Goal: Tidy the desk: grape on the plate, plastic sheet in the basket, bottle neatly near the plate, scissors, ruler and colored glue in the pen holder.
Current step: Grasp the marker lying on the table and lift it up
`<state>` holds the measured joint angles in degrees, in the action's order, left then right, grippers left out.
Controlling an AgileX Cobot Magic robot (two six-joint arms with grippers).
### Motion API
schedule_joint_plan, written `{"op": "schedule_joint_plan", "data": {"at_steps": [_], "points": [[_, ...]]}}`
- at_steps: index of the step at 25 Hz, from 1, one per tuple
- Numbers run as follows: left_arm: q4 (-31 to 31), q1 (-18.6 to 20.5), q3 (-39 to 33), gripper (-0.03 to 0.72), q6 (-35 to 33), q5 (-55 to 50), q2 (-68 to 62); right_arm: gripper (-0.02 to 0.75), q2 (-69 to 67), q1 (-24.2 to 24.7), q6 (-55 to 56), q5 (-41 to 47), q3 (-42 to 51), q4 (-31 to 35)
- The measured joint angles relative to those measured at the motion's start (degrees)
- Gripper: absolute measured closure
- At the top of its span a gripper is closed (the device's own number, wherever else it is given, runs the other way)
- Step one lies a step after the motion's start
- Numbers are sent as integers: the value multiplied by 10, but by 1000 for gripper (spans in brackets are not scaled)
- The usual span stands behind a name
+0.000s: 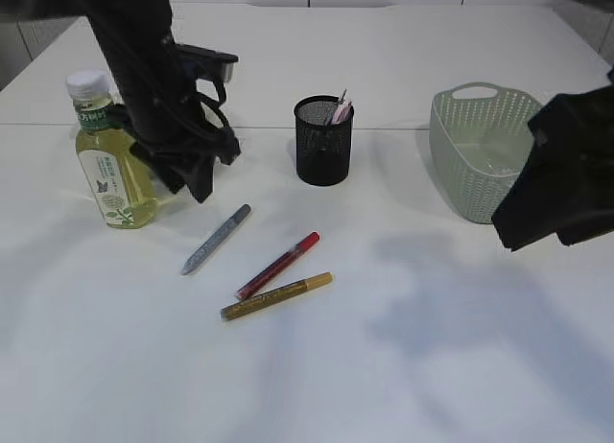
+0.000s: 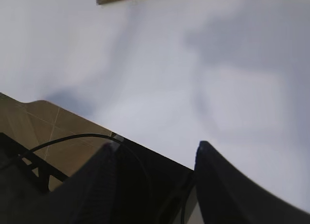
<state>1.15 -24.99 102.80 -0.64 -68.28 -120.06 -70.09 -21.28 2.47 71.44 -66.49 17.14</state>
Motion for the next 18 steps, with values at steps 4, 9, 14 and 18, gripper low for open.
{"op": "schedule_joint_plan", "data": {"at_steps": [4, 9, 14, 18], "points": [[0, 0, 25, 391, -8, 4, -62, 319, 20, 0, 0, 0, 1, 7], [-1, 0, 74, 389, -9, -3, -122, 319, 25, 0, 5, 0, 1, 7], [-2, 0, 113, 388, -10, -13, -152, 319, 25, 0, 6, 0, 1, 8], [-6, 0, 119, 385, -11, -13, -158, 319, 25, 0, 6, 0, 1, 8]]}}
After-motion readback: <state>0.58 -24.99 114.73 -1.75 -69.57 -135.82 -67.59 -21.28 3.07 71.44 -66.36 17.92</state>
